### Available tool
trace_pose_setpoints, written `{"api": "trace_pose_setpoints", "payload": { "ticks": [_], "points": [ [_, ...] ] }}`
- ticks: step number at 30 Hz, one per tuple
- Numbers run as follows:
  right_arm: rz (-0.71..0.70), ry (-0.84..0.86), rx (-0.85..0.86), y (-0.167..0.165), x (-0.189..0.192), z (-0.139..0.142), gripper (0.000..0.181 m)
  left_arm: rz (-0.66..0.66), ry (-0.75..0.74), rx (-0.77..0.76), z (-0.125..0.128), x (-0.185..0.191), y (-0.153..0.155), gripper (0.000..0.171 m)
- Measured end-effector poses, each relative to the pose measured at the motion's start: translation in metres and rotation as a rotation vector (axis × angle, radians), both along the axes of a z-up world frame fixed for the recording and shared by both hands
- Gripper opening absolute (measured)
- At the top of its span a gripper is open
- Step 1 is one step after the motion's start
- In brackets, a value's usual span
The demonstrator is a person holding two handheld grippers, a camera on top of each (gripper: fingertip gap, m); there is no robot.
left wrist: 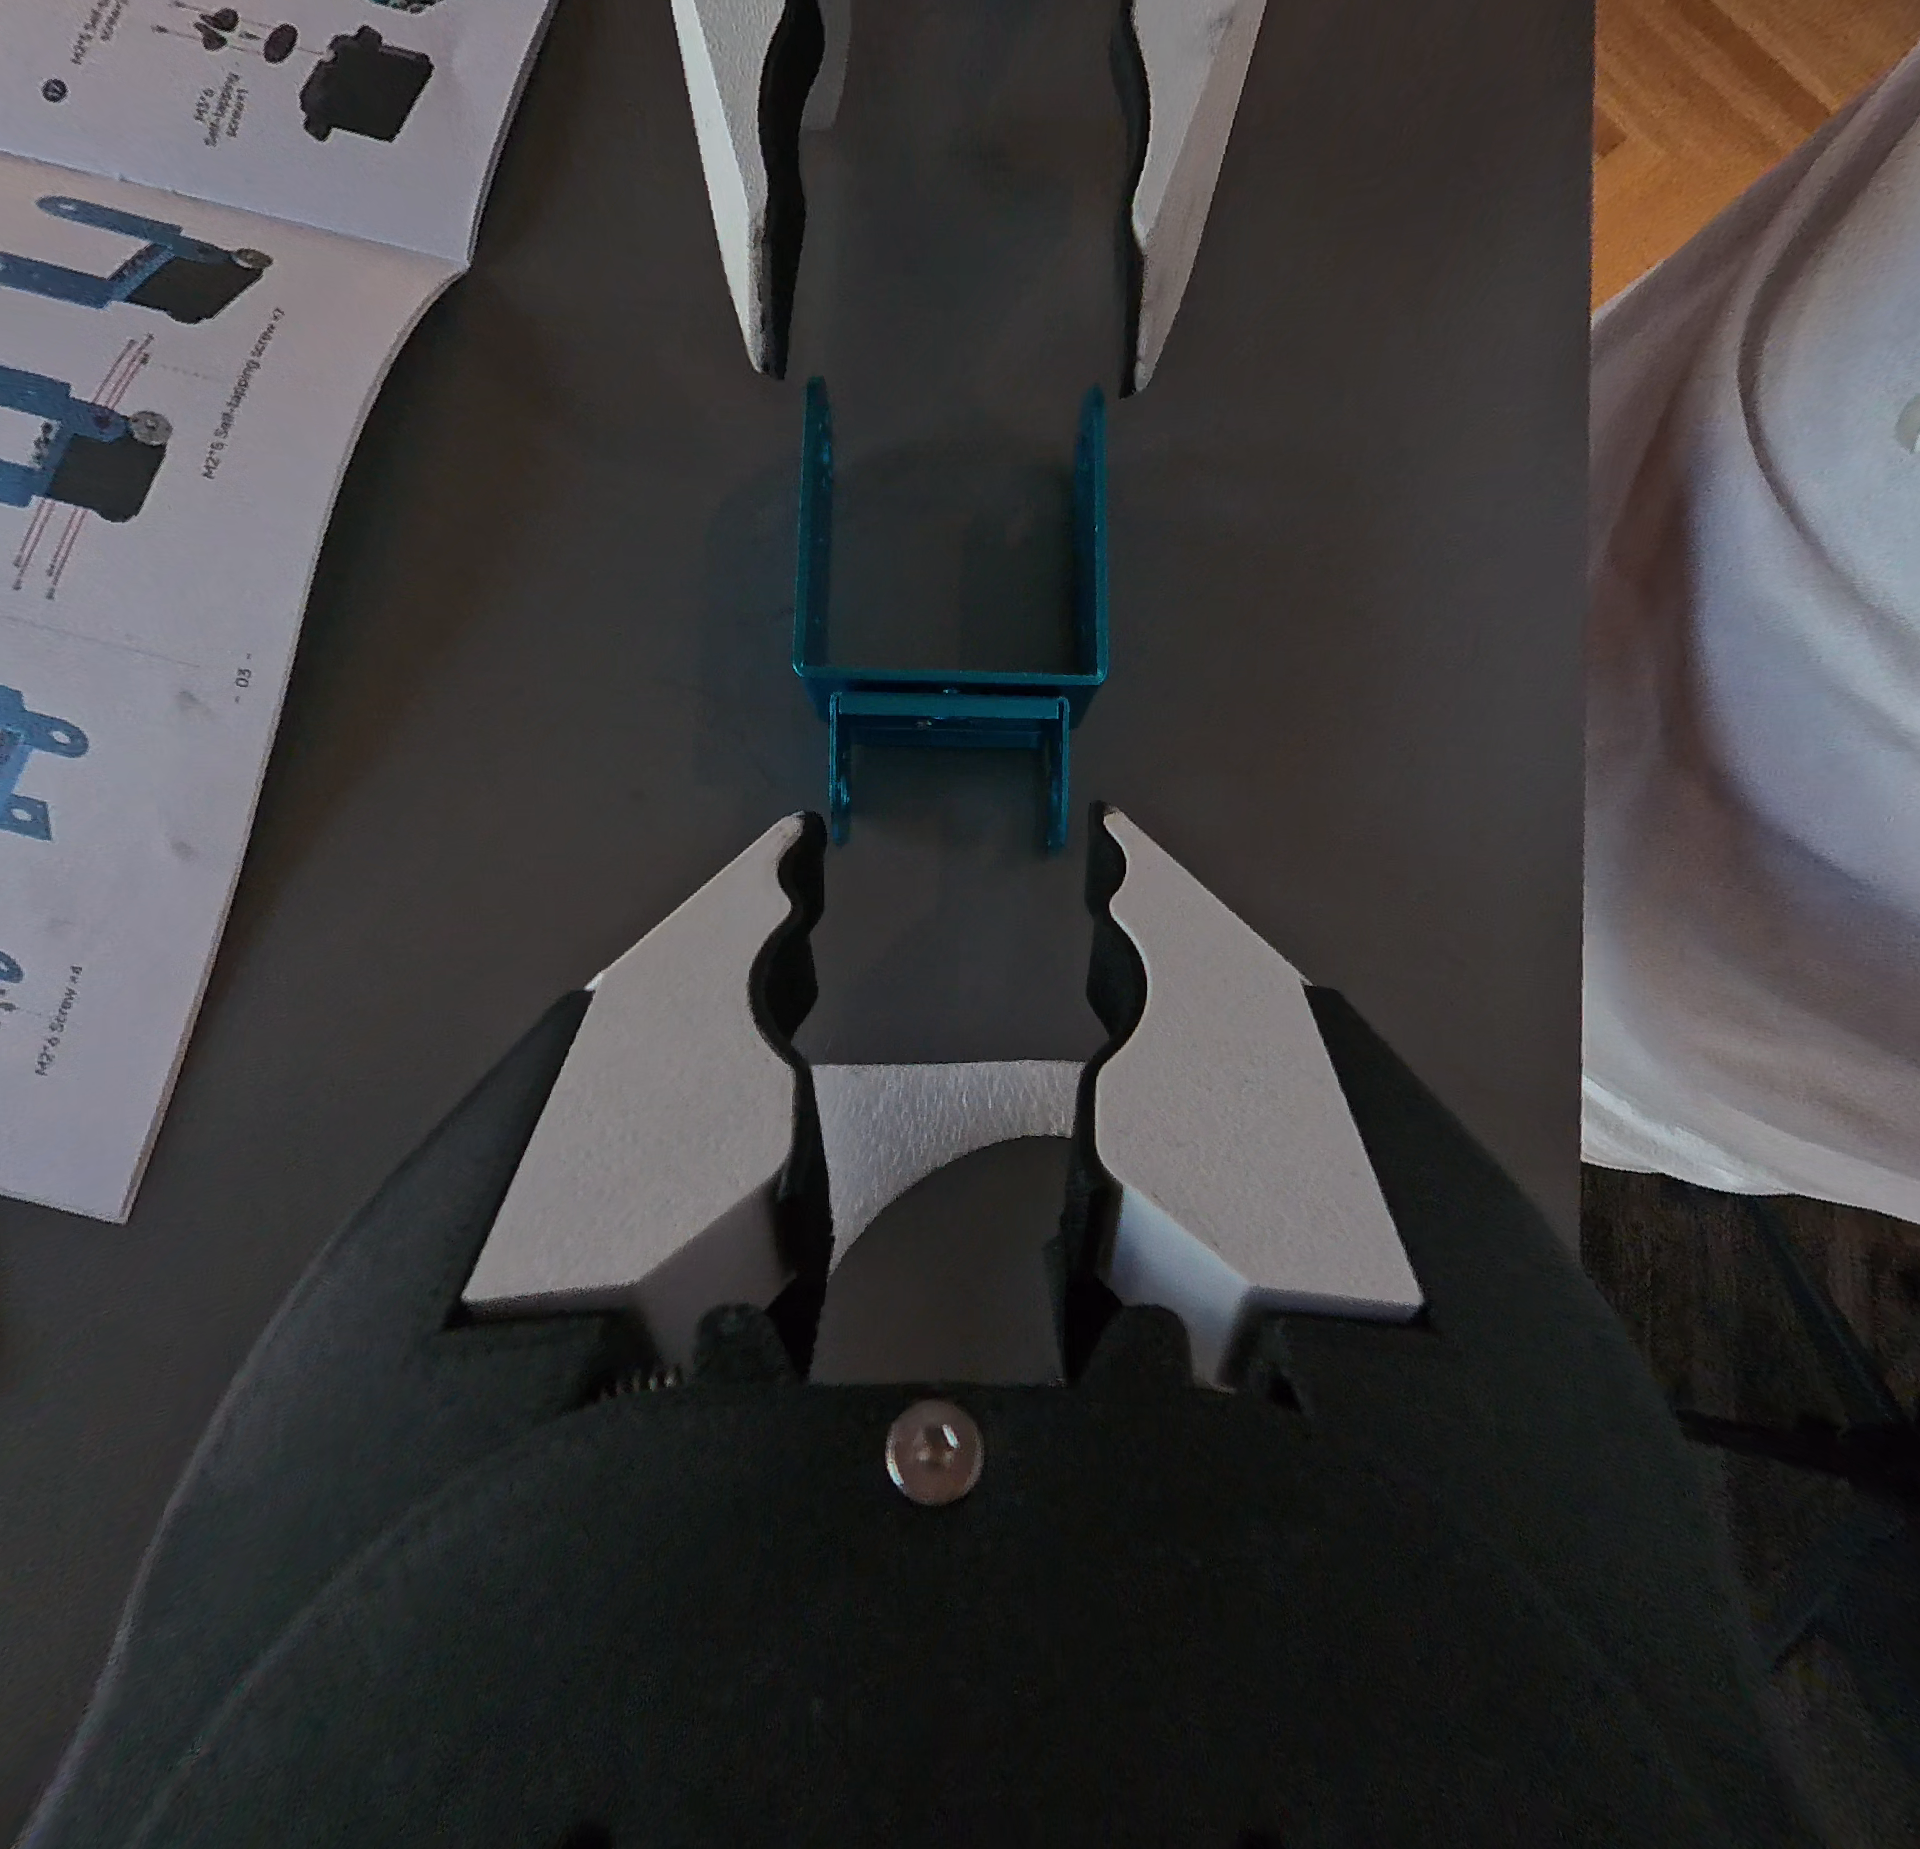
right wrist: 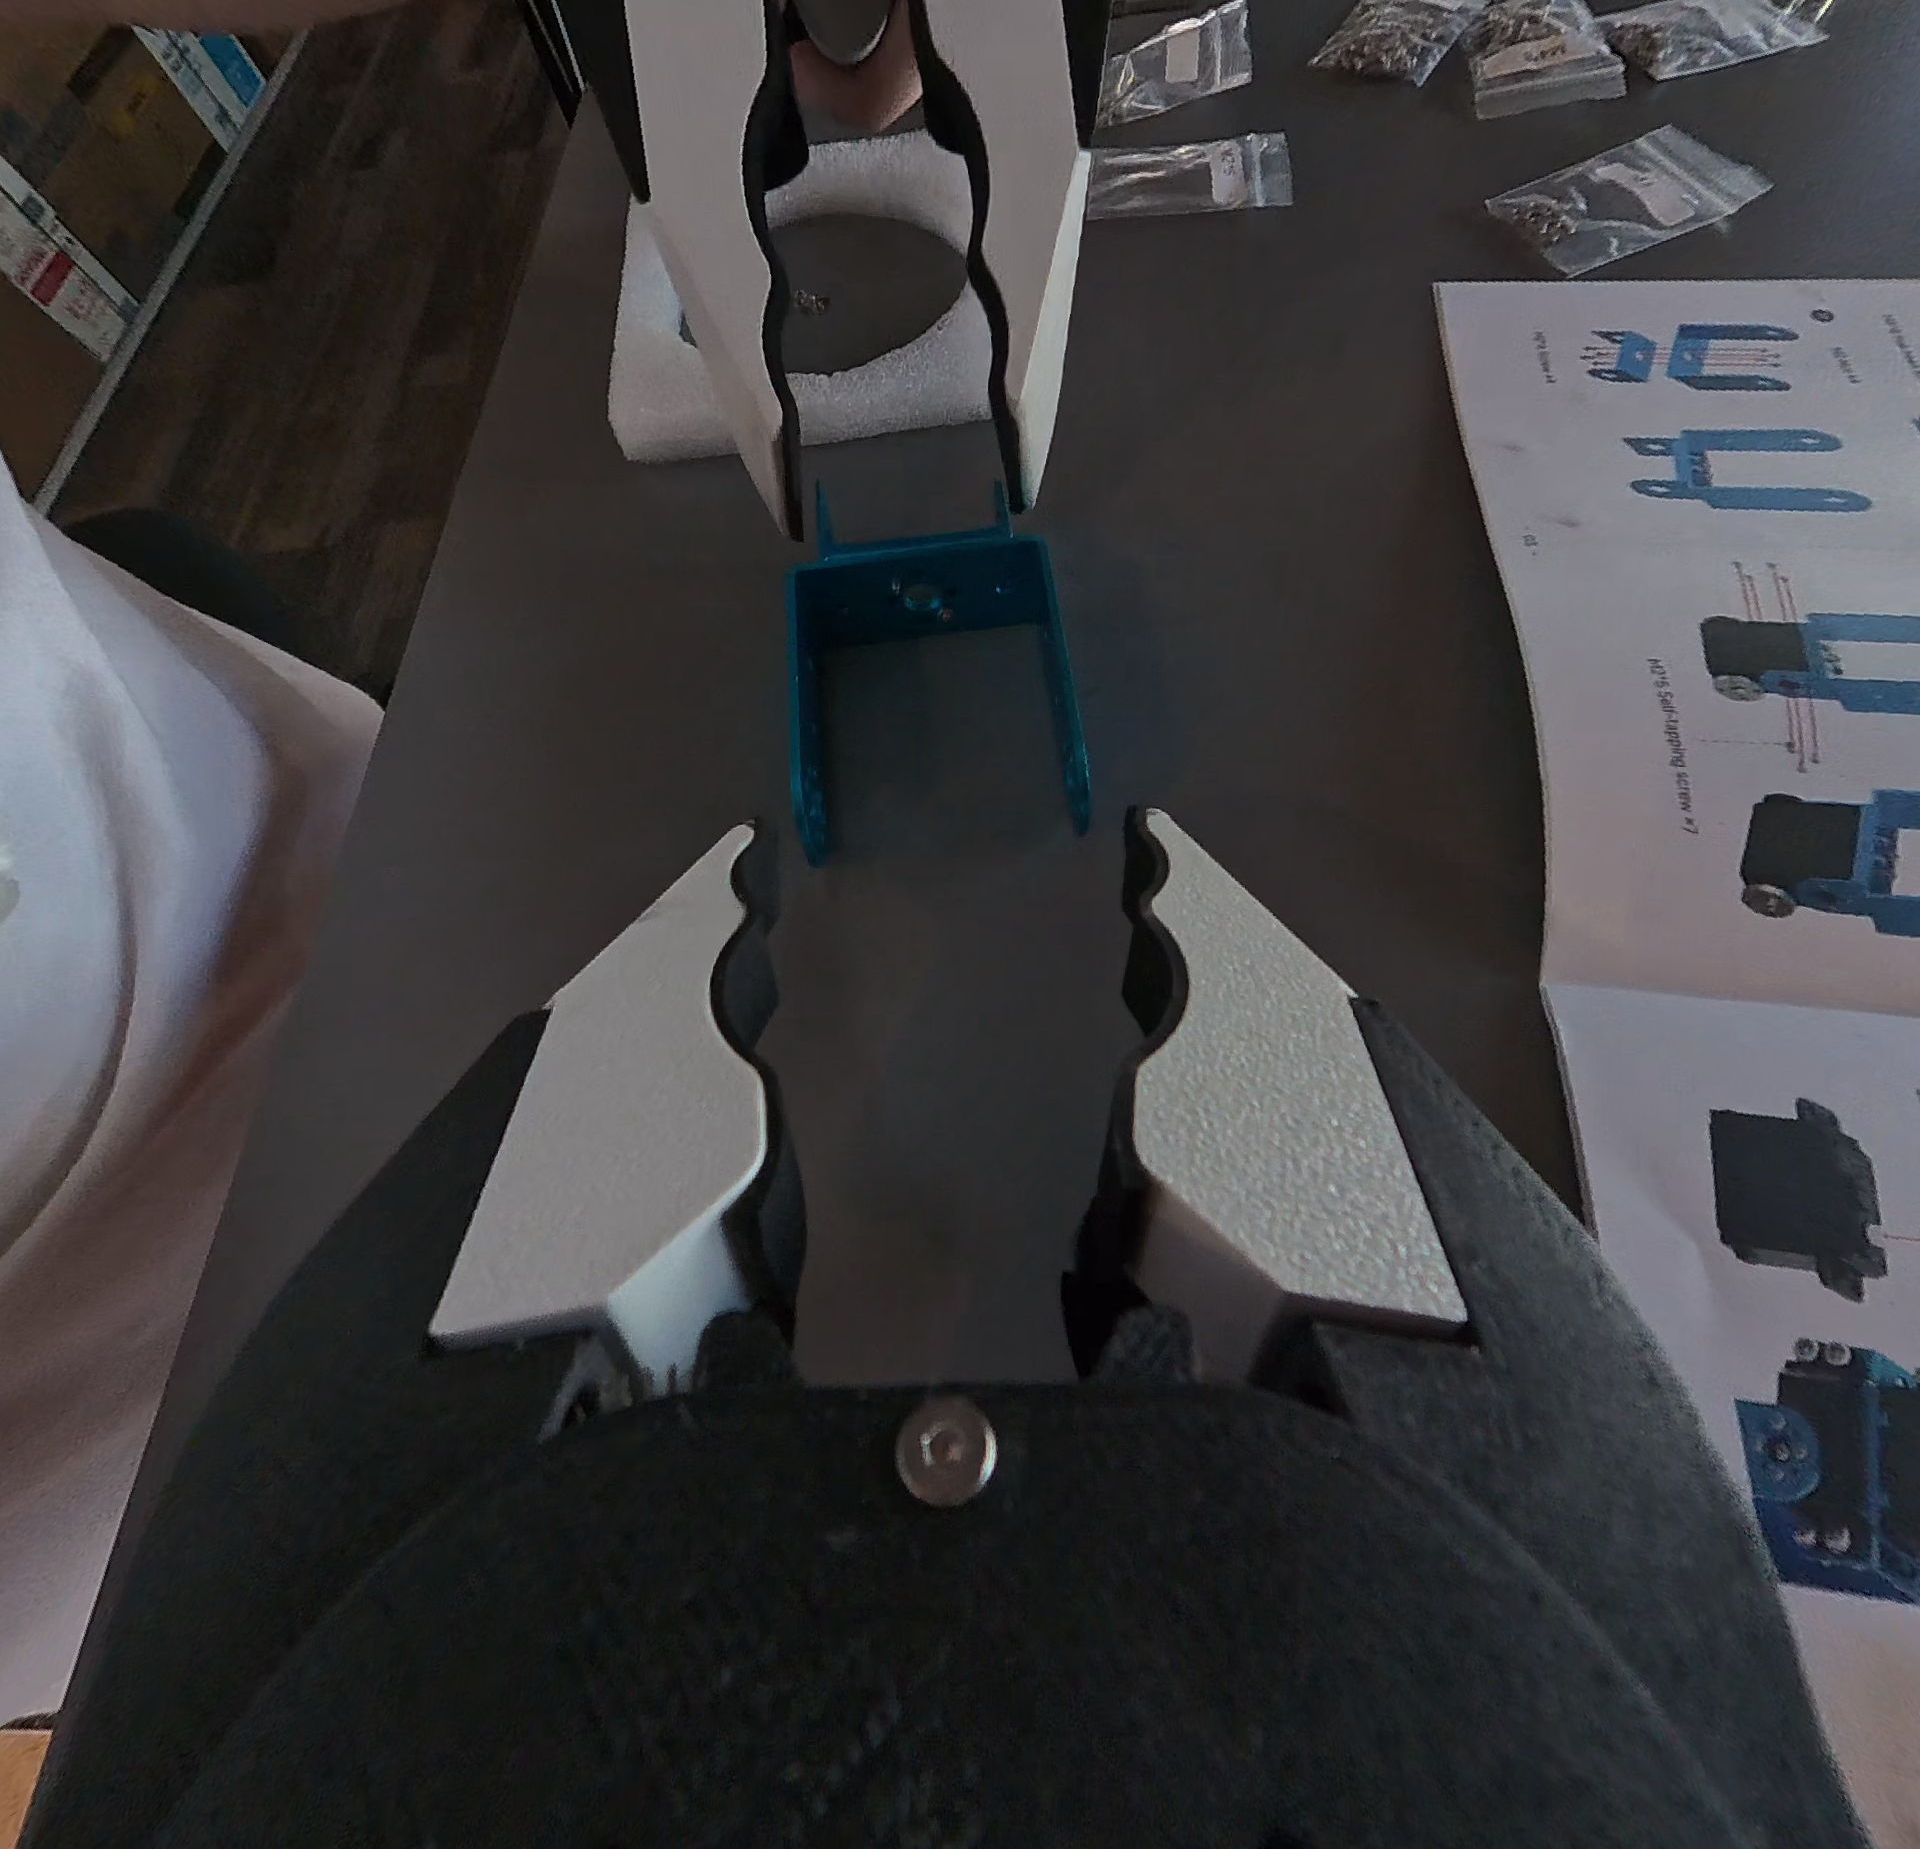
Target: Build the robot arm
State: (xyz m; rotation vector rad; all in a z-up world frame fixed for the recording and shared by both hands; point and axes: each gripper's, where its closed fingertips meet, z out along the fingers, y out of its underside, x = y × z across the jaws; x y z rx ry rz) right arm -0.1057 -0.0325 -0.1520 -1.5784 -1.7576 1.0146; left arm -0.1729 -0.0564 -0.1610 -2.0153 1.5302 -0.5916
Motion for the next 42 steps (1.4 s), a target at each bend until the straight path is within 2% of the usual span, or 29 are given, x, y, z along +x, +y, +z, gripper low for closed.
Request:
{"api": "trace_pose_setpoints", "payload": {
  "ticks": [4, 11, 15, 20, 26, 29, 32, 34, 39, 42],
  "points": [
    [0.009, 0.006, -0.003, -0.001, -0.001, 0.001, 0.057, -0.003, -0.007, -0.001, 0.001, 0.002, 0.0, 0.046],
    [0.017, -0.024, 0.022, -0.003, -0.003, -0.004, 0.057, 0.0, 0.009, 0.0, -0.002, 0.004, -0.001, 0.045],
    [0.023, -0.002, 0.023, -0.005, -0.002, -0.001, 0.06, 0.02, 0.004, -0.001, 0.001, 0.003, 0.001, 0.052],
    [0.019, 0.06, -0.026, -0.006, 0.001, 0.01, 0.063, 0.08, -0.036, 0.014, 0.02, -0.002, 0.006, 0.056],
    [0.017, 0.05, -0.005, 0.002, 0.01, 0.019, 0.063, 0.162, -0.122, 0.046, 0.05, -0.013, -0.003, 0.044],
    [0.015, 0.034, 0.033, 0.012, 0.013, 0.023, 0.066, 0.243, -0.16, 0.024, 0.055, -0.023, -0.006, 0.037],
    [0.012, 0.025, 0.037, 0.019, 0.009, 0.021, 0.071, 0.414, -0.179, -0.052, 0.047, -0.038, -0.002, 0.022],
    [0.012, 0.029, 0.027, 0.018, 0.003, 0.019, 0.078, 0.515, -0.207, -0.145, 0.043, -0.046, -0.004, 0.0],
    [0.019, 0.064, 0.026, 0.007, -0.007, 0.013, 0.091, 0.609, -0.472, -0.403, 0.057, -0.03, -0.014, 0.002],
    [0.009, 0.05, 0.039, 0.006, -0.008, 0.006, 0.094, 0.632, -0.648, -0.548, 0.069, -0.018, -0.009, 0.029]
  ]
}}
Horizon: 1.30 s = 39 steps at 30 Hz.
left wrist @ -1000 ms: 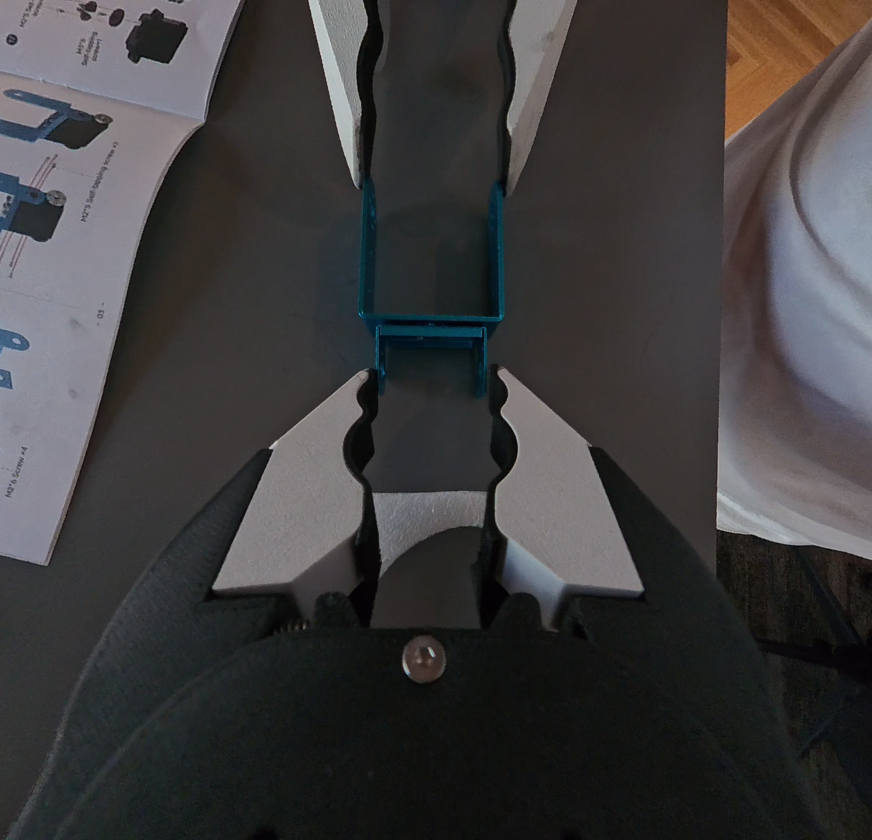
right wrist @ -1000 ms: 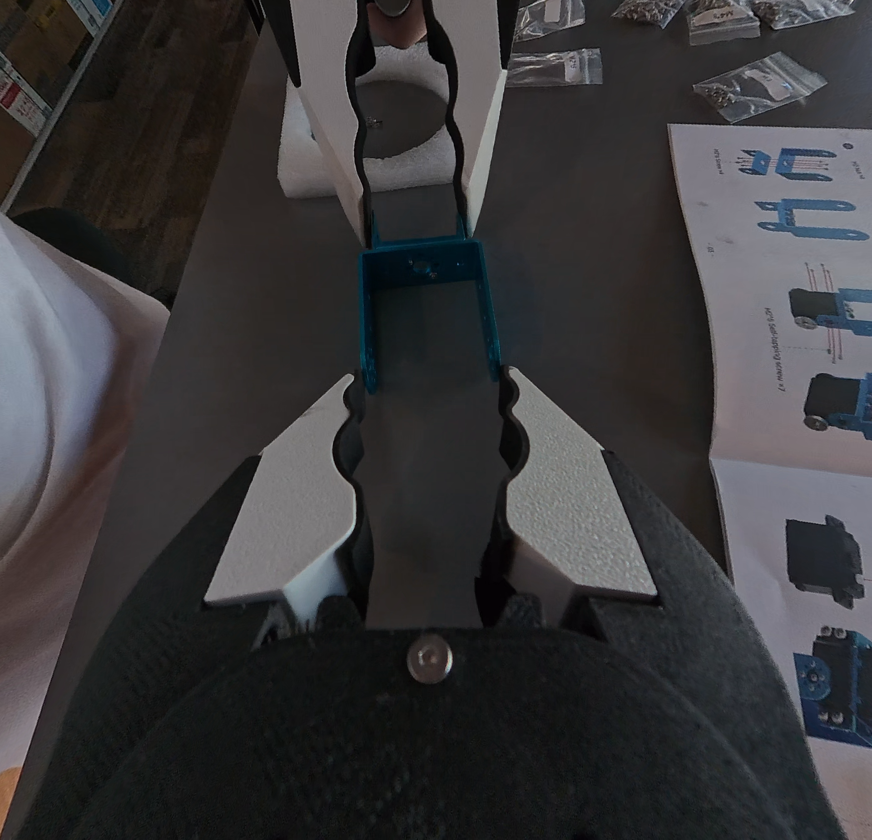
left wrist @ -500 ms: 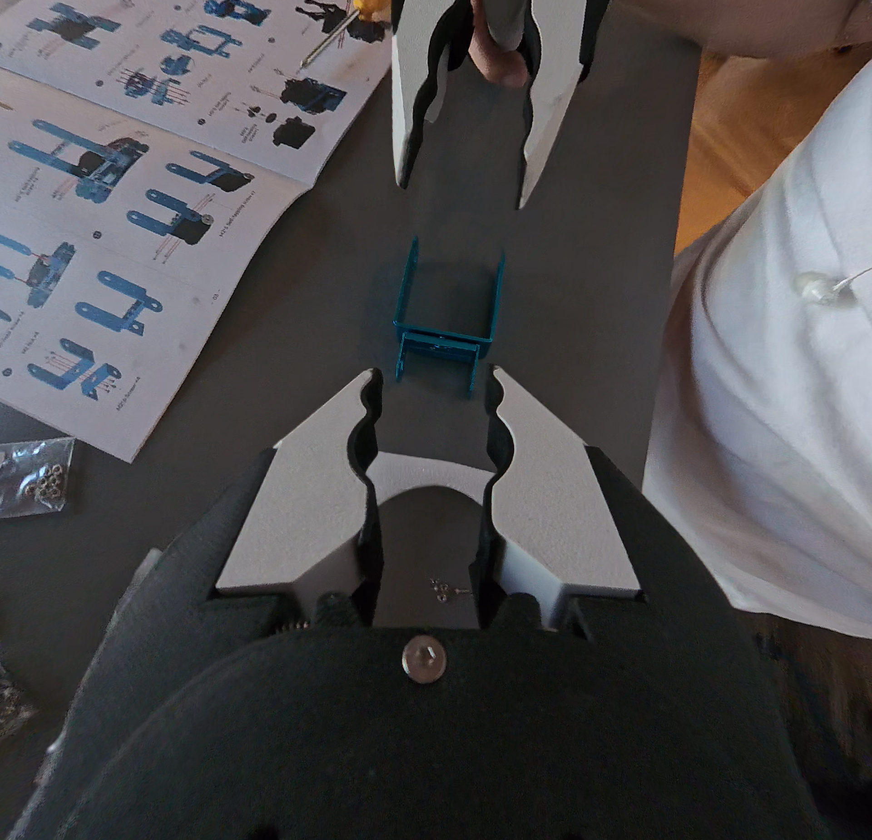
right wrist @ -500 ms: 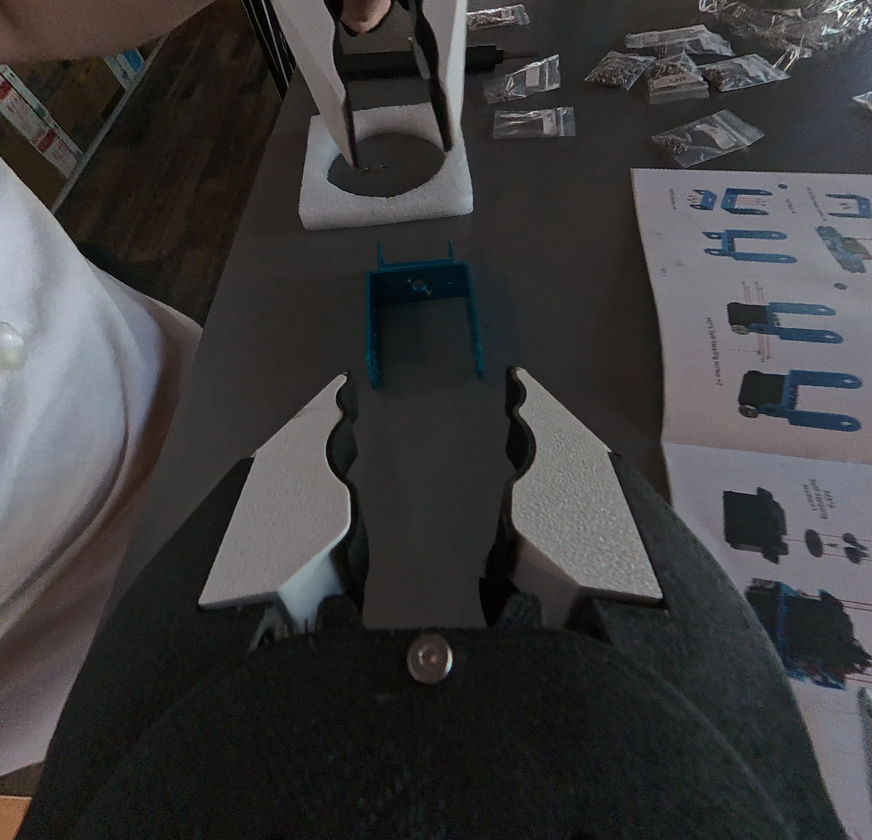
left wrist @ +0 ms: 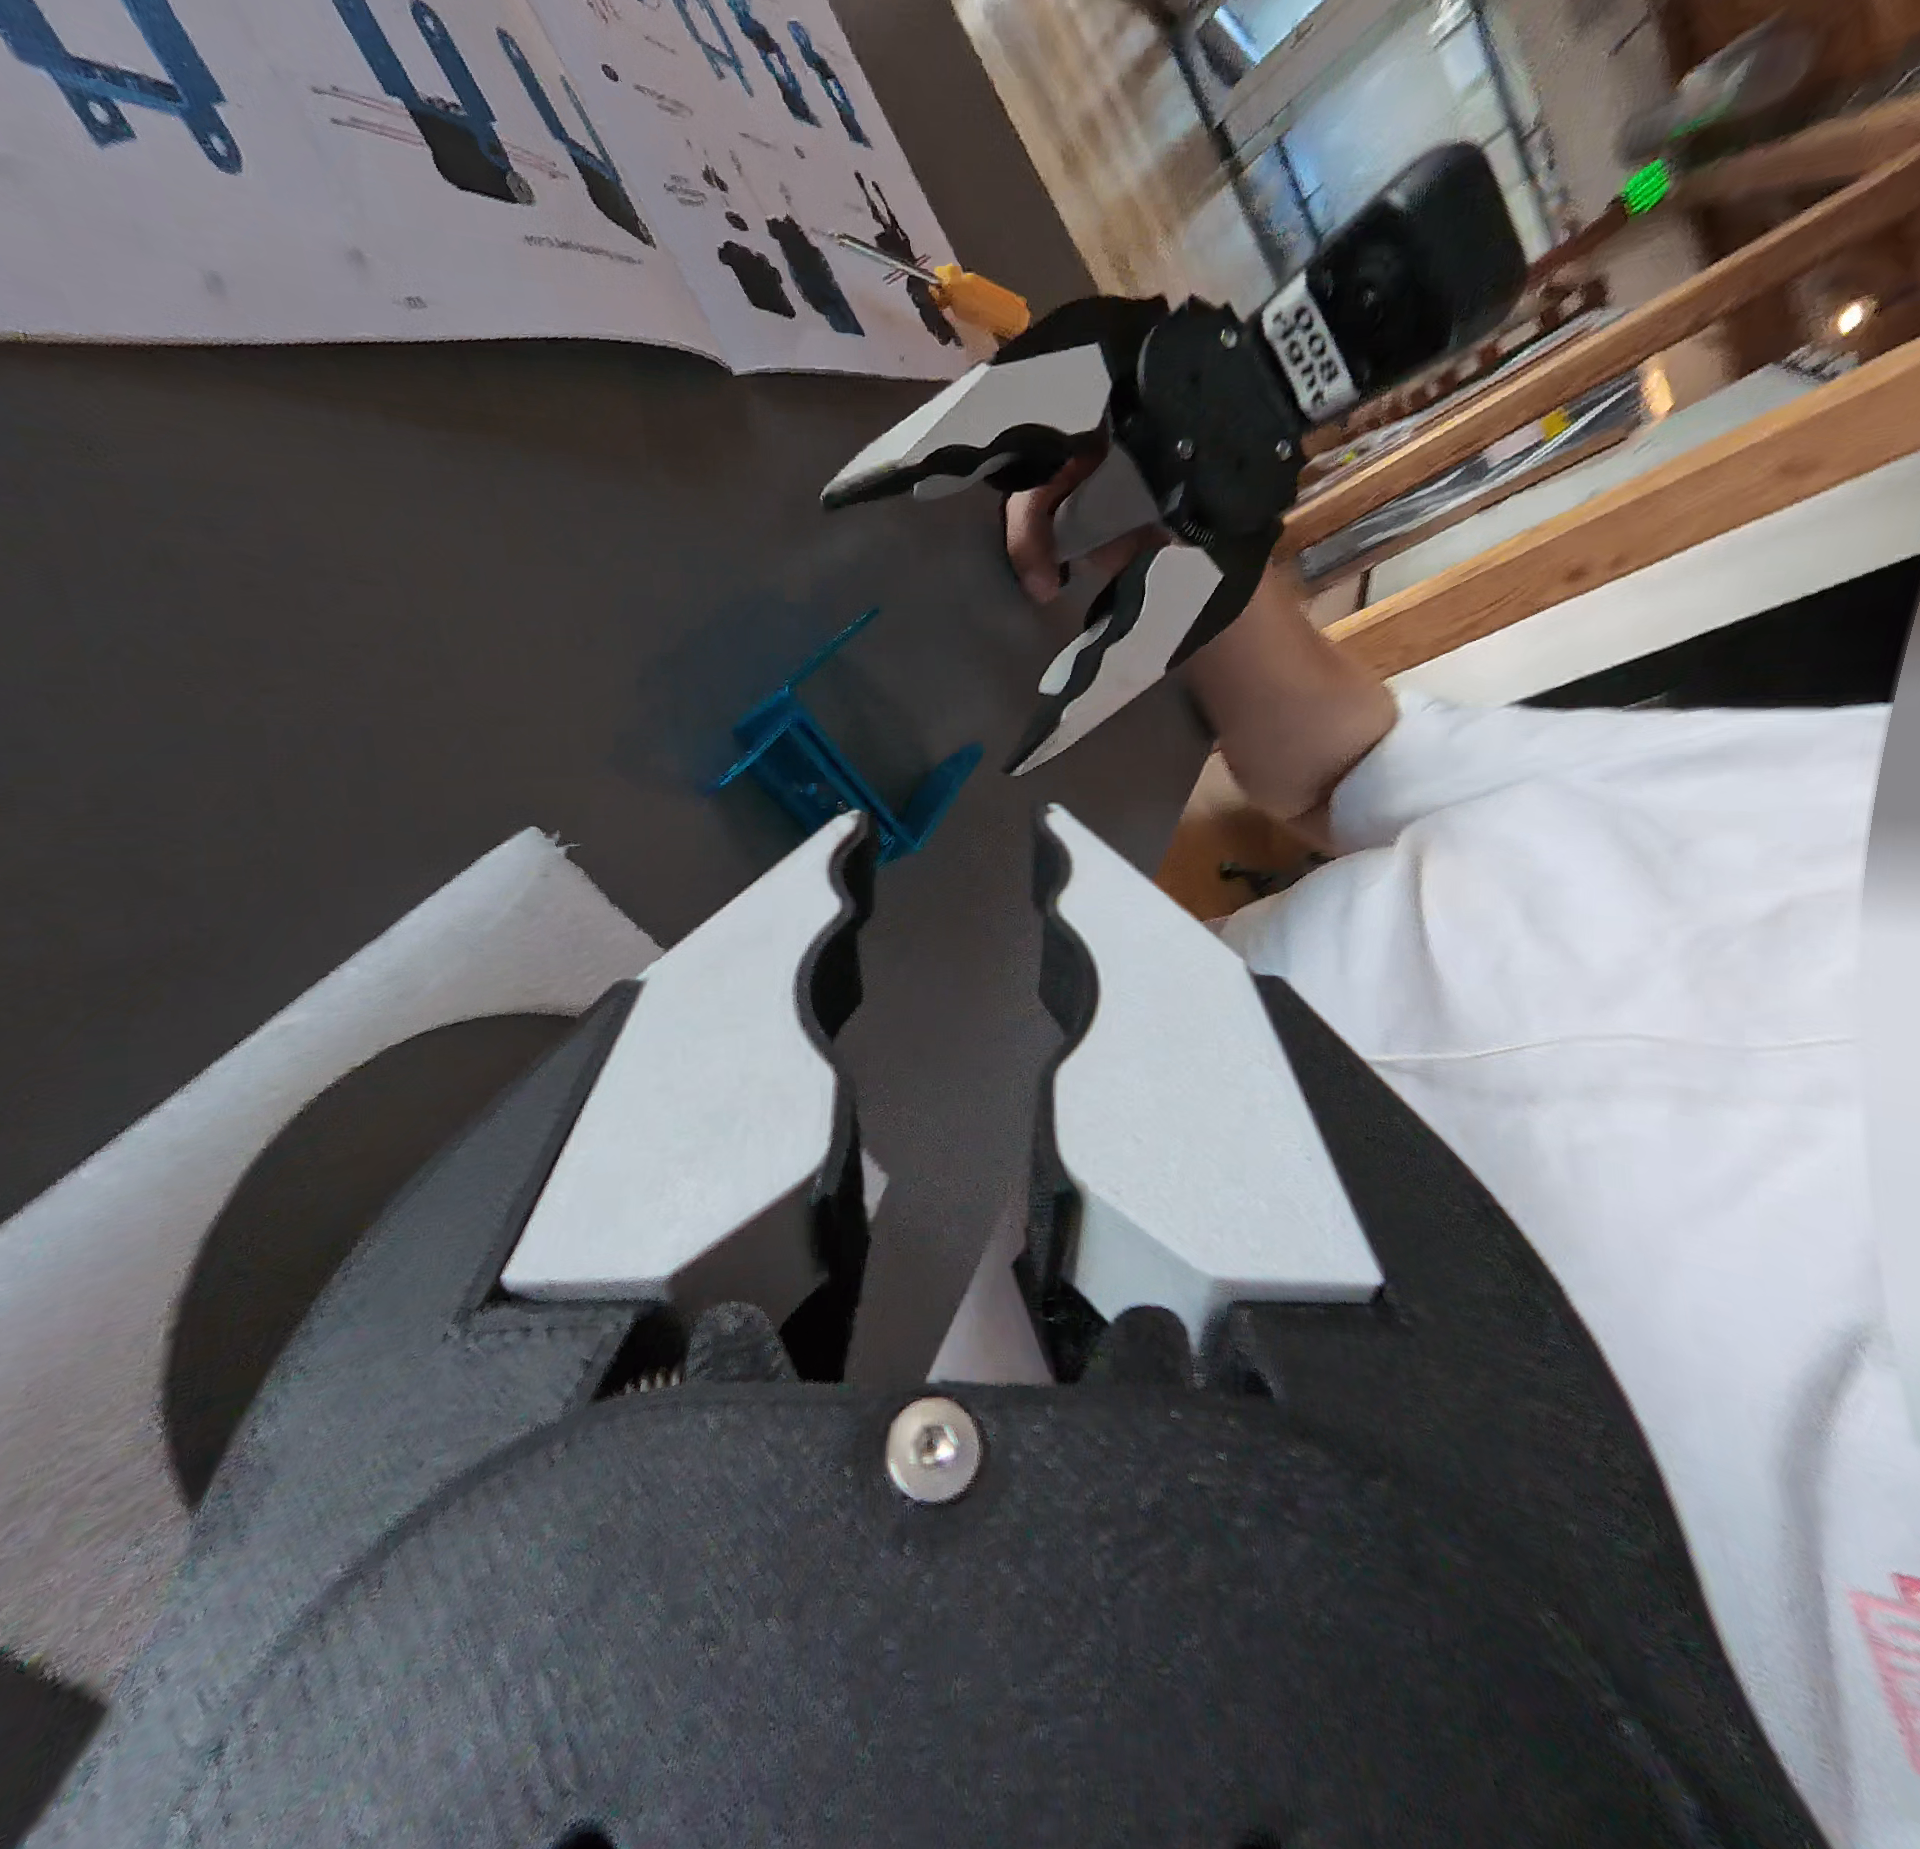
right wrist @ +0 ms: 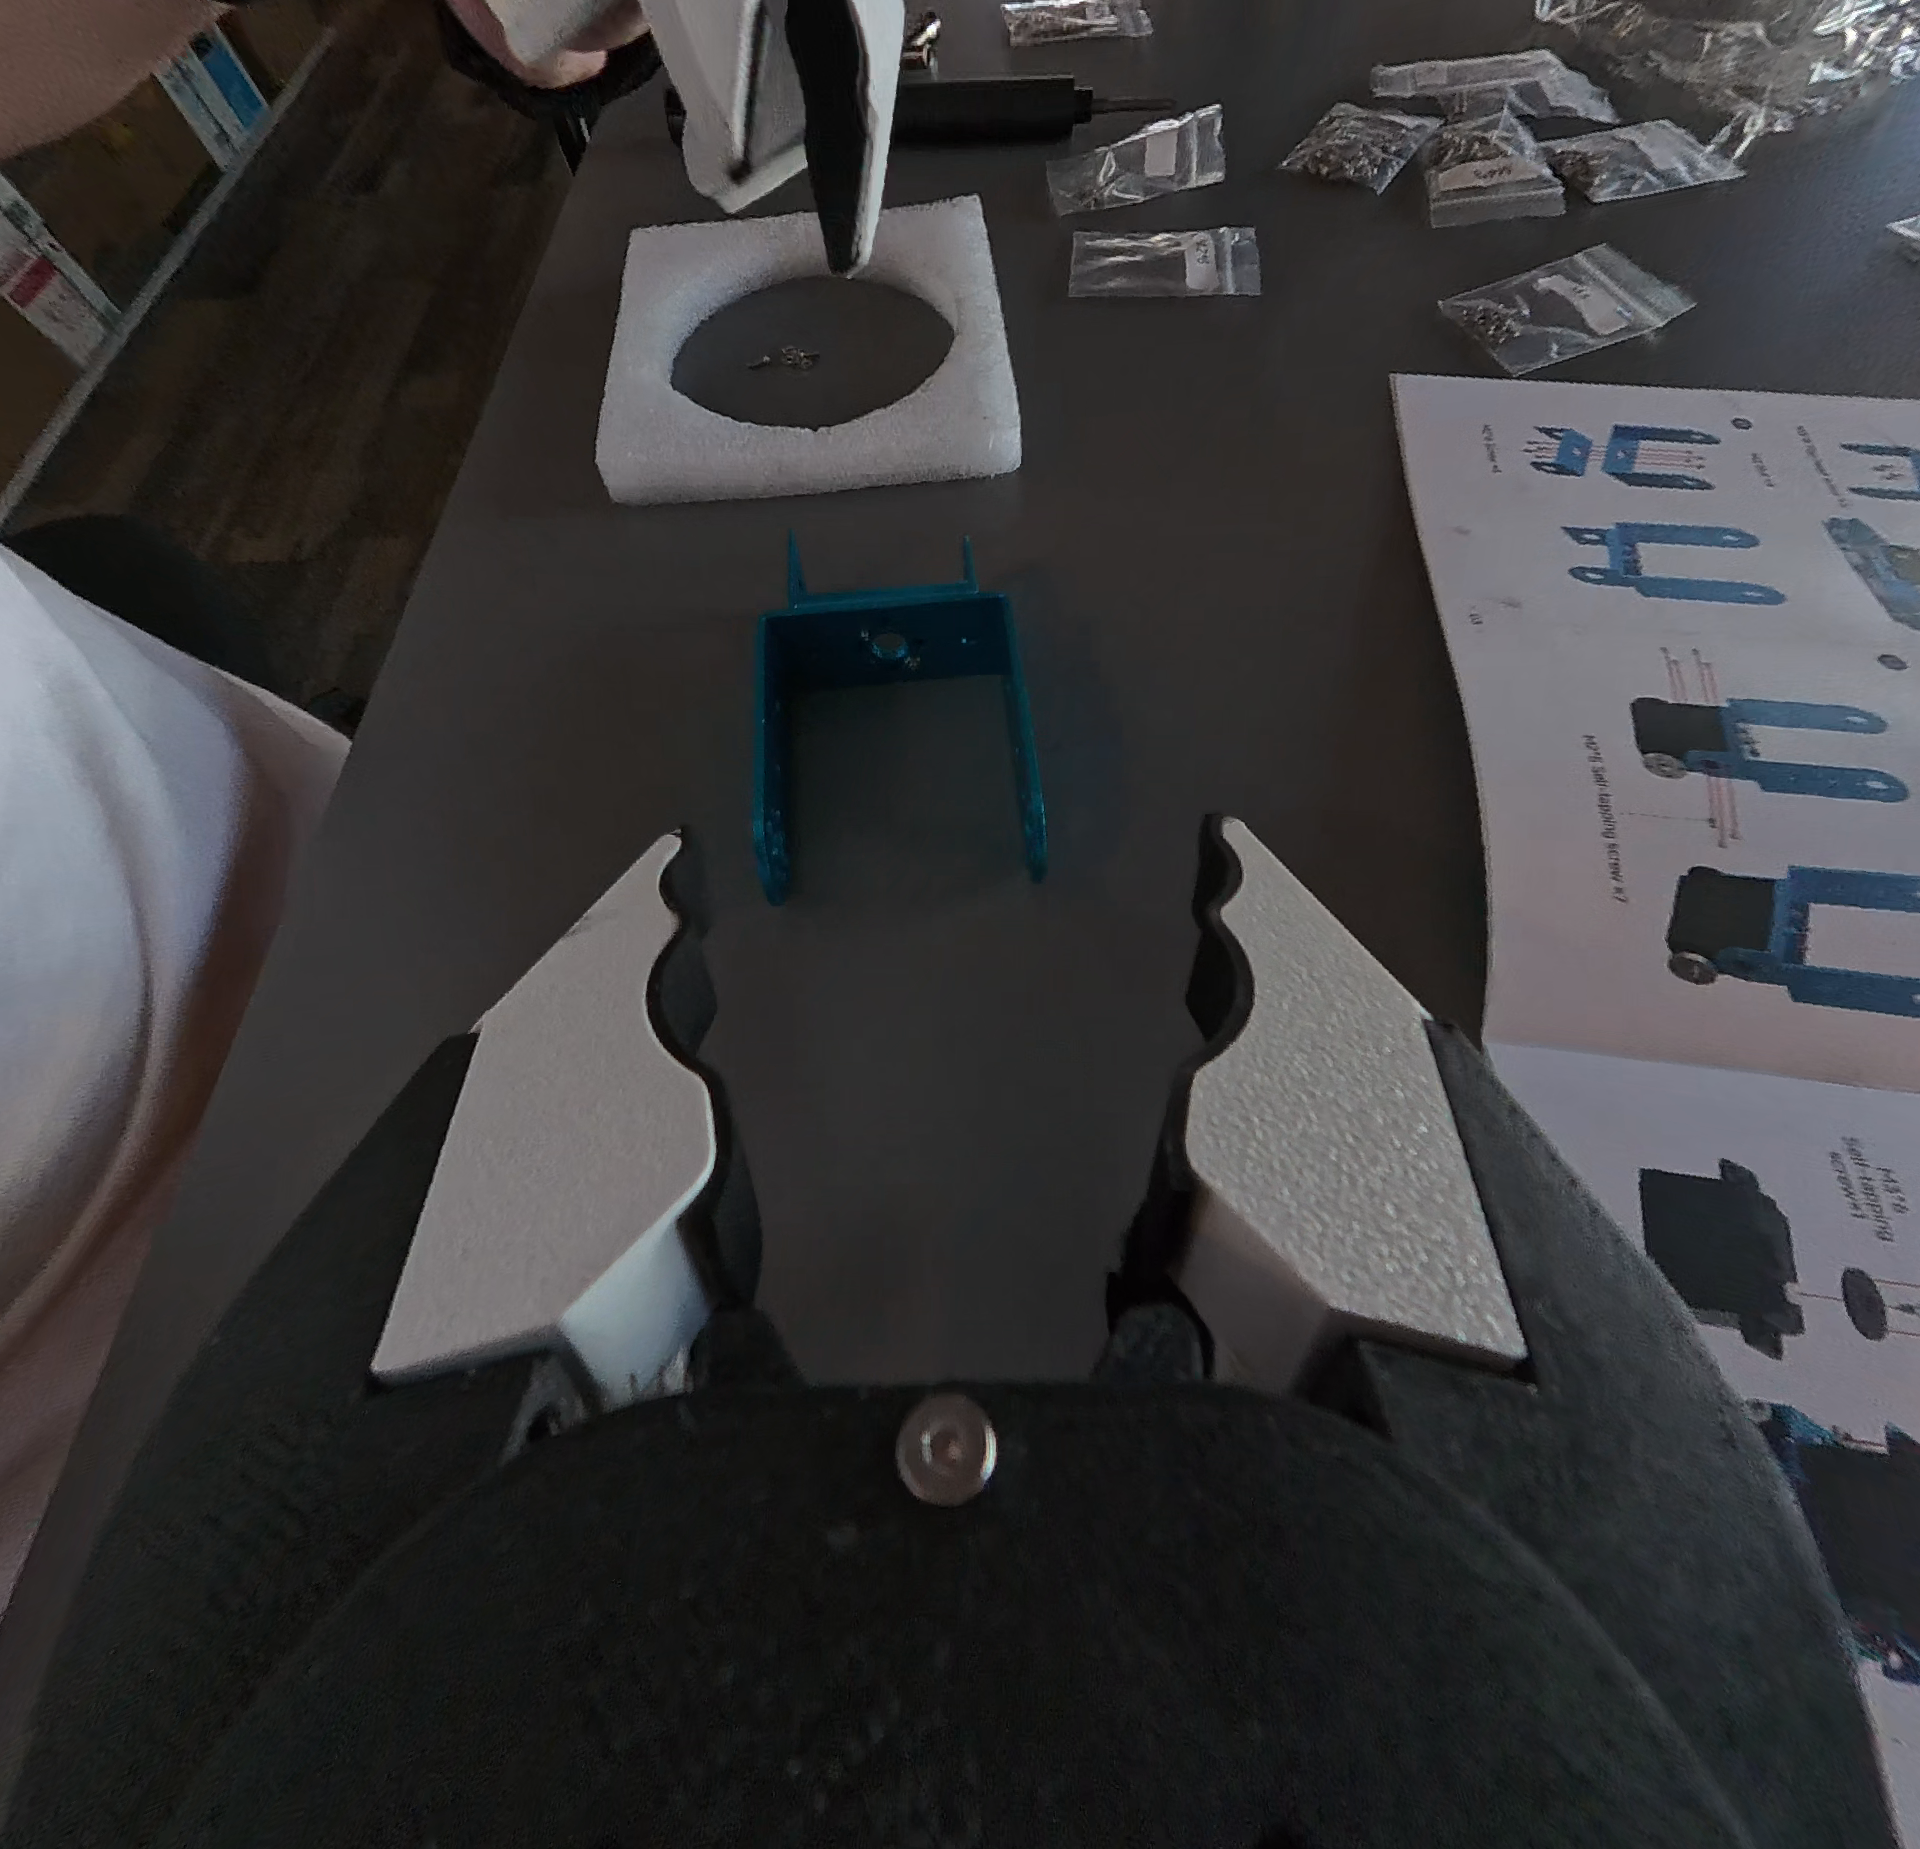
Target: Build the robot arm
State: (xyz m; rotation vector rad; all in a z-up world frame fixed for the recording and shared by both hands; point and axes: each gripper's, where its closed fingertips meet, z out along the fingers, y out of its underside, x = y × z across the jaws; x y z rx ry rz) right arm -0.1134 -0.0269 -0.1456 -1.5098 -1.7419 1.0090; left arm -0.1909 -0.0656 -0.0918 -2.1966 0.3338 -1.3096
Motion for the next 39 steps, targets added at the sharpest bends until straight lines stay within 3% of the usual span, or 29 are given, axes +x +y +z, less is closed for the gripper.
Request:
{"api": "trace_pose_setpoints", "payload": {
  "ticks": [3, 6, 20, 39],
  "points": [
    [-0.001, 0.023, 0.019, 0.0, -0.002, 0.003, 0.094, -0.003, -0.077, -0.108, -0.002, 0.011, 0.001, 0.06],
    [0.004, 0.002, 0.016, -0.001, -0.002, 0.0, 0.093, -0.038, -0.146, -0.216, -0.003, 0.025, 0.0, 0.064],
    [0.051, -0.113, 0.058, -0.008, -0.006, -0.018, 0.085, -0.032, -0.179, -0.477, -0.024, 0.038, 0.012, 0.066],
    [0.06, -0.115, 0.058, -0.01, -0.008, -0.018, 0.081, -0.083, -0.211, -0.514, -0.029, 0.048, 0.013, 0.062]
  ]
}}
